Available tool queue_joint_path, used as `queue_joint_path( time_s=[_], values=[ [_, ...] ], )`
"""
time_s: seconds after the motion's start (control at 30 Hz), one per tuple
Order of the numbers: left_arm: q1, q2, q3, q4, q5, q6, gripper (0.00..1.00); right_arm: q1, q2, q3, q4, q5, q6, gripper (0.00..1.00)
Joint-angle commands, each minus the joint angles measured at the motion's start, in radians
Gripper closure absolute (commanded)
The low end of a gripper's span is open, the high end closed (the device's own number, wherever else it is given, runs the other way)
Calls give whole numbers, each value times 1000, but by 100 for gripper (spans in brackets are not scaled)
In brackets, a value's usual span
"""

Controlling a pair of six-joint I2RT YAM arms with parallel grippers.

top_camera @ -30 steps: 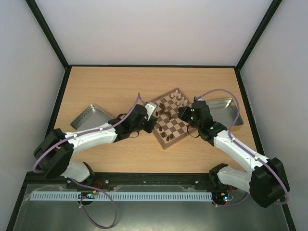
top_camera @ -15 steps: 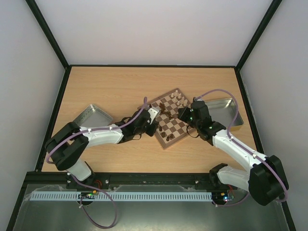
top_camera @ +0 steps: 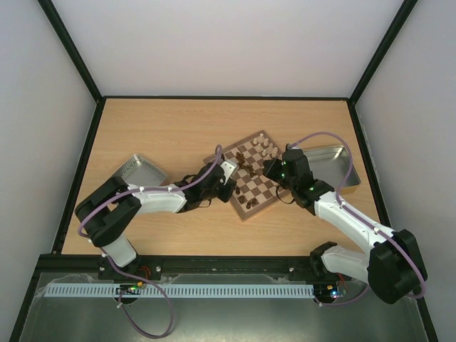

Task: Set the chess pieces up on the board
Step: Place the chess piece on the chessboard.

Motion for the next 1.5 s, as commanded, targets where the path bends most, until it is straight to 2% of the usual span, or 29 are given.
queue_joint_path(
  time_s=[0.0,0.13,0.4,0.93,1.47],
  values=[
    [-5,24,17,44,-35,15,89,-3,6,-10,20,18,3,98],
    [-4,33,21,45,-46,11,85,-2,8,-13,23,19,5,98],
    [-4,8,36,9,-16,-10,68,-2,12,-14,31,5,12,98],
    [6,-144,49,-62,10,-90,65,-3,0,-18,46,-14,9,98],
    [139,-249,-26,-21,113,-263,62,-2,20,-25,83,-54,9,98]
  ],
)
